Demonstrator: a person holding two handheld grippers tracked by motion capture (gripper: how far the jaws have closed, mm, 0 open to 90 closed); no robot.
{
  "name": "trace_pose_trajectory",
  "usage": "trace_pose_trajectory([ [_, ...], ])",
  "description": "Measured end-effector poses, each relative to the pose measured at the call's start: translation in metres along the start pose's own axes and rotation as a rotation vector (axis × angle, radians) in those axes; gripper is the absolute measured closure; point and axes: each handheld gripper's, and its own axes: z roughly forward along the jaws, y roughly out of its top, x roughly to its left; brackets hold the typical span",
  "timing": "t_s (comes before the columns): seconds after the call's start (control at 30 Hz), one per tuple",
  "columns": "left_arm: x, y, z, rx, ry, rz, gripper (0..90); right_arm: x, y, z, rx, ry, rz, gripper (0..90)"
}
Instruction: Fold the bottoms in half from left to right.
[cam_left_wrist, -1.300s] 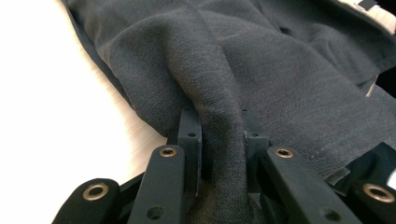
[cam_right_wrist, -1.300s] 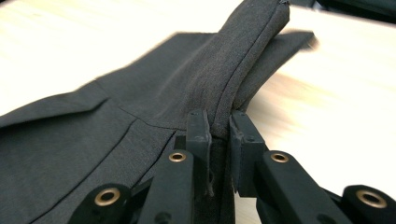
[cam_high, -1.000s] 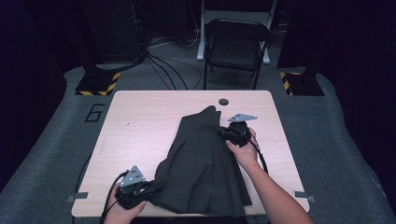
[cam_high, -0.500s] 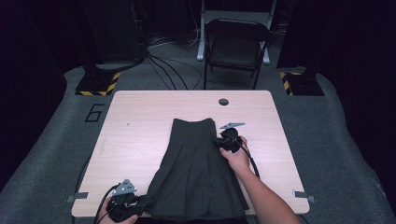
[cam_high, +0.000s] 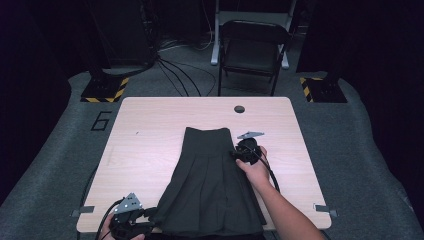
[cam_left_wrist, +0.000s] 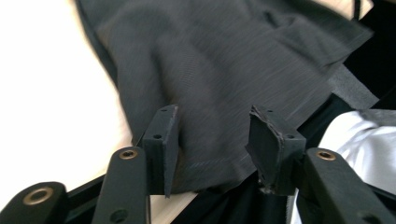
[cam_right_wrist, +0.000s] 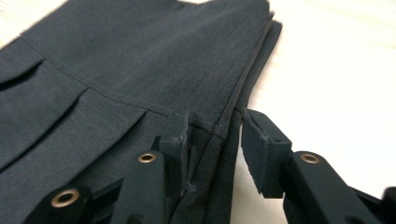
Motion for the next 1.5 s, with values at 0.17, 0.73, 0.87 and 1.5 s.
trace_pose_trajectory([
  [0.17,-0.001,0.011,-0.001,-0.019,0.023,0.058,51.0,0.005,-0.001,-0.016,-0.020,0.002,-0.021,57.9],
  [0.73,0.003,0.016,0.044,0.065,-0.046,0.091,88.3,0.040,-0.036,-0.053,0.012,0.028,-0.129,52.6],
  [0.87,0.003,0.012,0.056,0.097,-0.060,0.099,85.7,0.044,-0.048,-0.053,0.055,0.009,-0.138,51.4],
  [1.5,0.004,0.023,0.063,0.100,-0.097,0.140,79.7,0.038,-0.053,-0.078,-0.012,0.013,-0.149,87.0],
])
